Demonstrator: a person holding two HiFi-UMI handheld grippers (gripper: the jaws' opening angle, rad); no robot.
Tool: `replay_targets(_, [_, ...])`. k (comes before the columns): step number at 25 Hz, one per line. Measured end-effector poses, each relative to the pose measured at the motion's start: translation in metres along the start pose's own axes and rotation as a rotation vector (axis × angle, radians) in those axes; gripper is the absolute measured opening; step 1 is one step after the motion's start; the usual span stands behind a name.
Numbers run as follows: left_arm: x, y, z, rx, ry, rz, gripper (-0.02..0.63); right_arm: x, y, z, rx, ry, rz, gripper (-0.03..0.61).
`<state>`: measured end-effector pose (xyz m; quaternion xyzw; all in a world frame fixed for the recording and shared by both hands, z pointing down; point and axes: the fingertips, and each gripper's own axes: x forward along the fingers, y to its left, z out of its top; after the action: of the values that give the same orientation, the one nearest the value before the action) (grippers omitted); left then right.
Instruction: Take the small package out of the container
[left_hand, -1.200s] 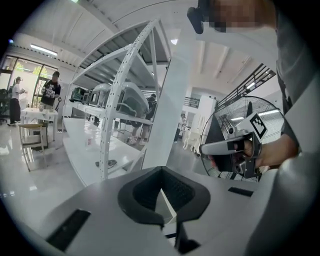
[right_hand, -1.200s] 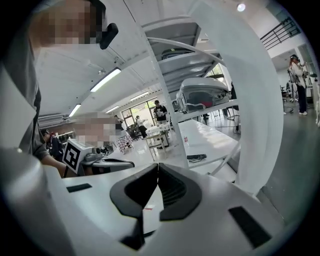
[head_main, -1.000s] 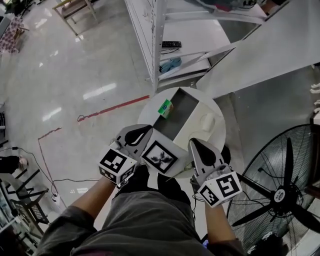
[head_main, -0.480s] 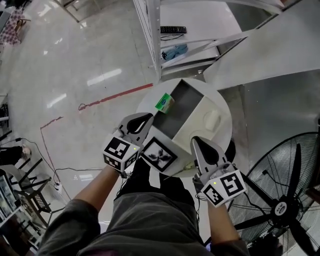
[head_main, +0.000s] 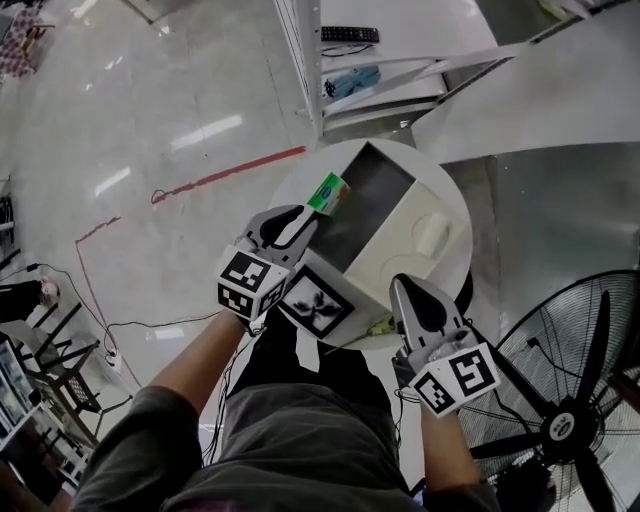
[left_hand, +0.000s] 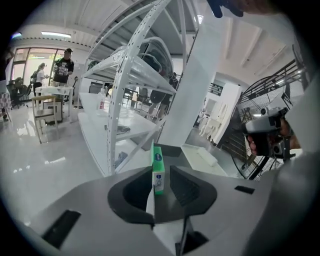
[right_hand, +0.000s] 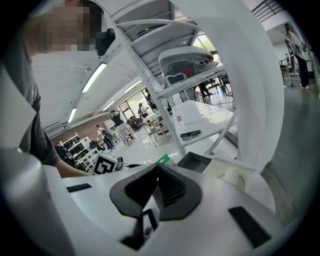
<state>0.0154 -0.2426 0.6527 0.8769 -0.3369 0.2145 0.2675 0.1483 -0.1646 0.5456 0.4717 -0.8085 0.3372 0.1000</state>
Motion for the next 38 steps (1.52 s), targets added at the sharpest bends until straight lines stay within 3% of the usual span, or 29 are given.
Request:
replay_targets(6, [0.013, 0.006, -0.012, -0.003, 0.035, -0.002, 0.173, 0.002, -0.01, -0.009, 0.015, 0.015, -0.006, 0.021])
replay_targets(19, [0.04, 0.002, -0.006, 0.024, 0.051, -0.029, 0.184, 0.001, -0.018, -0.019, 0.054, 0.02, -0.012, 0.021])
replay_targets(29, [0.045, 0.001, -0.006, 0.012, 0.054, -0.004, 0.109, -0.006, -0.016, -0.027, 0.067, 0.017, -0.017, 0.021])
replay_targets(38, [0.017, -0.006, 0.018, 0.017, -0.004, -0.016, 0.104, -0.016, -0.002, -0.015, 0.049, -0.028, -0.018, 0.021])
